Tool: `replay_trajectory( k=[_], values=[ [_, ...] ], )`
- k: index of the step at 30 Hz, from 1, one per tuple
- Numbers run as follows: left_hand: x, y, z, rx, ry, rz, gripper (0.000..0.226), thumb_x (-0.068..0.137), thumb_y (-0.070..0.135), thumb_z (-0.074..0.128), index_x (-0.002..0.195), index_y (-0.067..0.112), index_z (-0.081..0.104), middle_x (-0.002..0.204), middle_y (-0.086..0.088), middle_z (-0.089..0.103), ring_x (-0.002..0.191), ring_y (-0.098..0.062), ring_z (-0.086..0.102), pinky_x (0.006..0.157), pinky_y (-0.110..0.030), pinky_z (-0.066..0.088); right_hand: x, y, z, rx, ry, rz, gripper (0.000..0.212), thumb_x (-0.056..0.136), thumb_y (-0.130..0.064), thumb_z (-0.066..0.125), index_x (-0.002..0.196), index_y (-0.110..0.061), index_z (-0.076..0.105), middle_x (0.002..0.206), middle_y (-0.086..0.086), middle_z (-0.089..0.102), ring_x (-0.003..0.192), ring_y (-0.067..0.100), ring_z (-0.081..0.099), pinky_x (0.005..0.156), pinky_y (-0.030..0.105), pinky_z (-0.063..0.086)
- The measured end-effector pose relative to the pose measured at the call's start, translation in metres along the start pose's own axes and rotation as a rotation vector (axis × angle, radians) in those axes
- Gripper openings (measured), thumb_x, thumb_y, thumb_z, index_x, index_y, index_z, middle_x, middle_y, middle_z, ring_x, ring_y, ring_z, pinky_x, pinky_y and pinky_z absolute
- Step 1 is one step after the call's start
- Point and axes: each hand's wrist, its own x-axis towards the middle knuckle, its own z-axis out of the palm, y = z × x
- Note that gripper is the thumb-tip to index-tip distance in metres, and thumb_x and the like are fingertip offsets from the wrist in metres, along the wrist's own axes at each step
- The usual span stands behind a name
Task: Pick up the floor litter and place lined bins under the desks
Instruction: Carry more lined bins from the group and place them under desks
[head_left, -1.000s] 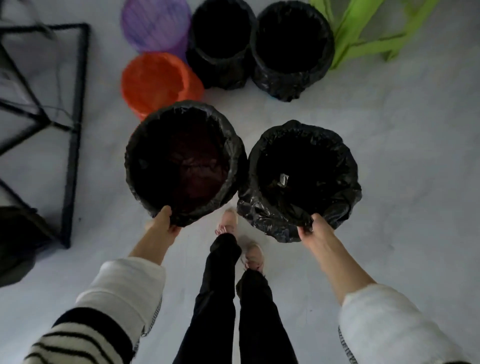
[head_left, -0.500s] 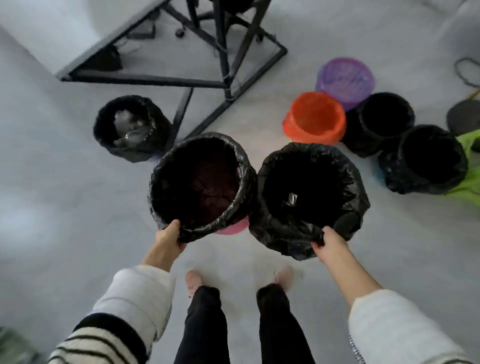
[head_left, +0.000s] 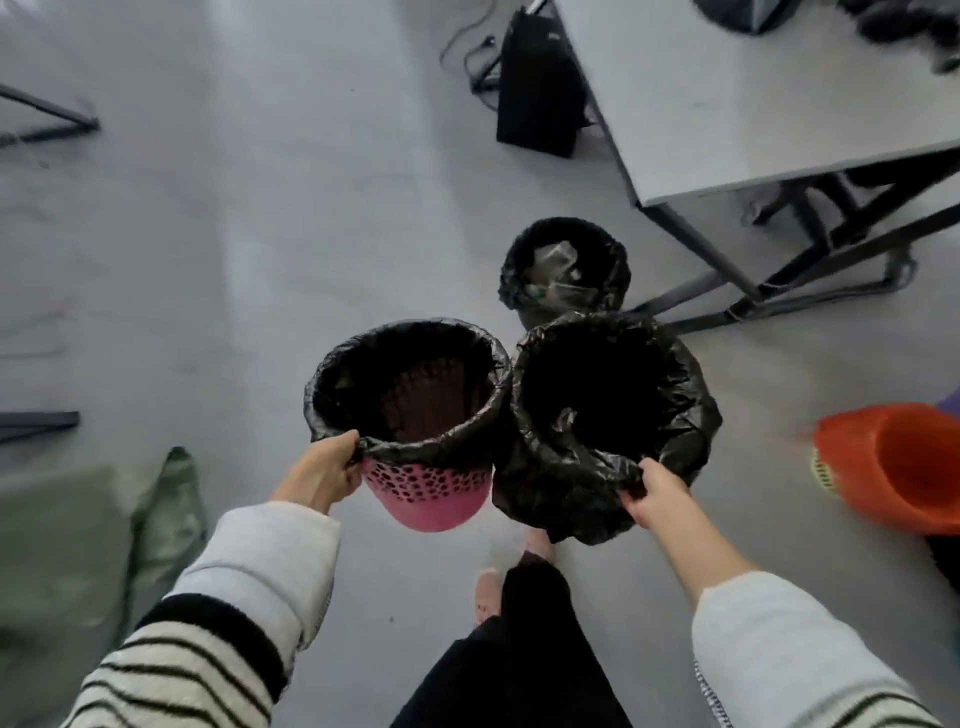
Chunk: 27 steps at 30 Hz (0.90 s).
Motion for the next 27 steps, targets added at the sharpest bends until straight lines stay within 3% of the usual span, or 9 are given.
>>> replay_trajectory(
  k=[2,6,10,13,16,18,20,23,27],
  values=[
    [0.02,0.031,-0.03,-0.05,0.055,0.004,0.033,0.094,0.005,0.04,0.063,0.012,0.032,0.031,-0.008,0.038,0.012,-0.005,0.03,0.021,-0.007,0.021,-0.006,-0.001,0.06,-0.048,-0.021,-0.01,0.046,0.086,-0.009,0.056,0.131,-0.012,0.049,0.129,0.013,0.057,0.107,0.029,0.06,0.048,0.034,0.055],
    [0.065,0.105,-0.074,-0.184,0.144,0.02,0.032,0.093,0.002,0.039,0.064,0.012,0.032,0.05,-0.008,0.038,0.013,-0.005,0.033,0.022,-0.006,0.02,-0.023,-0.014,0.187,-0.118,-0.077,-0.037,0.044,0.085,-0.007,0.055,0.129,-0.009,0.051,0.125,0.012,0.06,0.095,0.027,0.061,0.032,0.037,0.05],
    [0.116,0.194,-0.108,-0.215,0.201,0.016,0.03,0.091,0.005,0.04,0.064,0.014,0.033,0.04,-0.003,0.043,0.015,-0.006,0.037,0.027,-0.001,0.02,-0.042,-0.037,0.312,-0.201,-0.127,-0.04,0.039,0.088,-0.007,0.053,0.127,-0.008,0.054,0.125,0.012,0.061,0.087,0.024,0.06,0.03,0.034,0.049],
    [0.145,0.266,-0.13,-0.259,0.232,-0.01,0.024,0.088,0.004,0.043,0.066,0.013,0.038,0.063,-0.003,0.047,0.041,-0.015,0.054,0.026,-0.004,0.025,-0.059,-0.058,0.401,-0.237,-0.15,-0.04,0.038,0.088,-0.007,0.053,0.126,-0.007,0.055,0.12,0.01,0.062,0.082,0.023,0.06,0.032,0.033,0.05],
    [0.17,0.338,-0.145,-0.34,0.244,-0.01,0.019,0.087,0.006,0.048,0.07,0.012,0.043,0.044,-0.002,0.052,0.036,-0.012,0.052,0.026,-0.008,0.031,-0.082,-0.08,0.48,-0.236,-0.141,-0.077,0.039,0.088,-0.007,0.053,0.127,-0.008,0.053,0.12,0.012,0.061,0.074,0.022,0.058,0.032,0.037,0.051],
    [0.189,0.386,-0.152,-0.381,0.236,-0.031,0.012,0.087,0.007,0.05,0.076,0.013,0.048,0.051,-0.003,0.054,0.043,-0.012,0.053,0.028,-0.016,0.041,-0.097,-0.093,0.53,-0.252,-0.138,-0.092,0.04,0.087,-0.006,0.053,0.128,-0.009,0.053,0.122,0.012,0.061,0.074,0.023,0.058,0.033,0.037,0.051],
    [0.21,0.433,-0.157,-0.395,0.212,-0.016,0.009,0.088,0.005,0.048,0.08,0.01,0.05,0.069,-0.007,0.055,0.057,-0.018,0.054,0.038,-0.03,0.053,-0.107,-0.106,0.574,-0.238,-0.144,-0.091,0.041,0.087,-0.006,0.054,0.128,-0.008,0.053,0.123,0.012,0.061,0.076,0.024,0.059,0.033,0.034,0.051],
    [0.251,0.517,-0.169,-0.397,0.15,0.035,0.012,0.088,0.001,0.046,0.098,0.006,0.05,0.087,-0.013,0.059,0.067,-0.021,0.057,0.074,-0.045,0.058,-0.116,-0.129,0.652,-0.214,-0.137,-0.128,0.042,0.088,-0.008,0.054,0.13,-0.009,0.051,0.125,0.013,0.06,0.091,0.028,0.063,0.033,0.035,0.051],
    [0.291,0.633,-0.182,-0.38,0.118,0.088,0.007,0.086,-0.003,0.045,0.086,0.004,0.048,0.081,-0.013,0.055,0.068,-0.022,0.057,0.051,-0.041,0.059,-0.144,-0.158,0.752,-0.14,-0.094,-0.123,0.046,0.089,-0.01,0.054,0.134,-0.012,0.046,0.13,0.013,0.057,0.11,0.03,0.06,0.036,0.035,0.053]
  ],
)
